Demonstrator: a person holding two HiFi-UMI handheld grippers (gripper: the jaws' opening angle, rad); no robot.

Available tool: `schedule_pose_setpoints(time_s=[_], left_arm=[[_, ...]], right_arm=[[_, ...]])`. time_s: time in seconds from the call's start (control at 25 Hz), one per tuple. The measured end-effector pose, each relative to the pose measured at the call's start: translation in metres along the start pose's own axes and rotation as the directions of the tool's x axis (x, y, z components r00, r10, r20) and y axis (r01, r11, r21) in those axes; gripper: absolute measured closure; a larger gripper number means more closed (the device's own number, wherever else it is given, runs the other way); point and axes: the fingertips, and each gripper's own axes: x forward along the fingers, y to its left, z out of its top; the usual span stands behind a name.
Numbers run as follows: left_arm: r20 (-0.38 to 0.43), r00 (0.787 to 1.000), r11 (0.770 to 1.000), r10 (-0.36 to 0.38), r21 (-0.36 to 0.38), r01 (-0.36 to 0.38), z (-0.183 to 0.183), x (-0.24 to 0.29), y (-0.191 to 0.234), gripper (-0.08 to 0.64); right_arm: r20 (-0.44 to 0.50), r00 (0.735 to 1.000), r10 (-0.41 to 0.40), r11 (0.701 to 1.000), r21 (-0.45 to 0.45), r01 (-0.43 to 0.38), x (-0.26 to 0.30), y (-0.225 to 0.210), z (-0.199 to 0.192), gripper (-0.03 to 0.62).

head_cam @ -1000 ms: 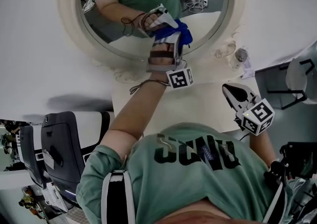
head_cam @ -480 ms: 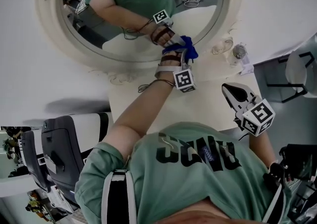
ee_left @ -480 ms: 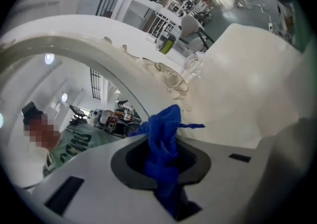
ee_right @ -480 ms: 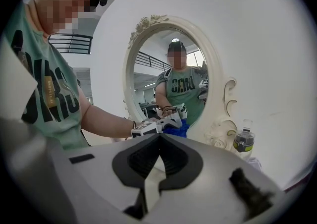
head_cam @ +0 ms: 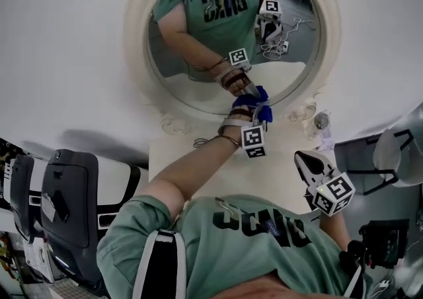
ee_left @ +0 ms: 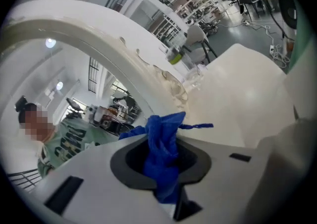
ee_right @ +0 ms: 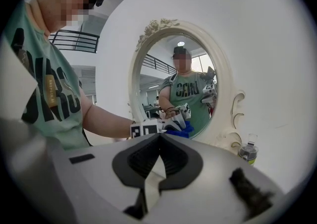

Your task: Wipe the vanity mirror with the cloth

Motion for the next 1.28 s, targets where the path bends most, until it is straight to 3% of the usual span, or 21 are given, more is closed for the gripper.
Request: schedule_pose_setpoints(time_s=[0.12, 0.2, 0.28, 0.36, 0.44, 0.48, 0.52, 0.64, 0.88, 1.16, 1.28], left_arm=[[0.065, 0.983, 0.984, 0.174, -0.056, -0.171, 0.012, -0.055, 0.063, 0.485], [0.096, 0.936, 0.938, 0.339, -0.110, -0.329, 0.020, -0.107, 0.133, 0.485], [0.106, 0.853, 0.858, 0.511, -0.128, -0.498, 0.024, -0.170, 0.205, 0.485], [0.094, 0.746, 0.751, 0.660, -0.105, -0.652, 0.020, -0.235, 0.267, 0.485], [0.055, 0.642, 0.644, 0.765, -0.063, -0.763, 0.009, -0.283, 0.317, 0.485], [0.028, 0.601, 0.601, 0.799, -0.037, -0.798, 0.003, -0.298, 0.336, 0.485], [-0.001, 0.569, 0.569, 0.822, -0.010, -0.822, -0.003, -0.307, 0.350, 0.485], [-0.070, 0.499, 0.503, 0.863, 0.052, -0.863, -0.016, -0.313, 0.374, 0.483], [-0.051, 0.378, 0.382, 0.924, 0.136, -0.914, -0.010, -0.314, 0.382, 0.483], [-0.027, 0.204, 0.205, 0.979, 0.068, -0.976, -0.008, -0.319, 0.384, 0.489], [-0.022, 0.169, 0.170, 0.985, 0.063, -0.983, -0.007, -0.319, 0.385, 0.497]], right_arm=[[0.000, 1.000, -0.004, 1.000, -0.006, 0.004, -0.004, 0.000, 0.004, 0.588], [0.007, 1.000, 0.002, 1.000, -0.024, -0.001, -0.003, -0.002, 0.011, 0.588], [0.021, 1.000, 0.010, 0.999, -0.046, -0.009, -0.002, -0.001, 0.018, 0.588], [0.037, 0.999, 0.014, 0.999, -0.051, -0.012, -0.002, 0.007, 0.022, 0.588], [0.049, 0.999, 0.017, 0.999, -0.049, -0.014, -0.002, 0.011, 0.023, 0.588], [0.054, 0.998, 0.018, 0.999, -0.047, -0.015, -0.002, 0.011, 0.024, 0.588], [0.058, 0.998, 0.018, 0.999, -0.044, -0.015, -0.003, 0.009, 0.024, 0.588], [0.065, 0.998, 0.018, 0.999, -0.033, -0.016, -0.004, 0.004, 0.024, 0.588], [0.070, 0.997, 0.023, 0.999, -0.034, -0.021, -0.004, 0.004, 0.025, 0.588], [0.044, 0.999, 0.027, 0.999, -0.044, -0.025, -0.004, 0.006, 0.023, 0.588], [0.038, 0.999, 0.017, 0.999, -0.042, -0.016, -0.005, 0.004, 0.021, 0.588]])
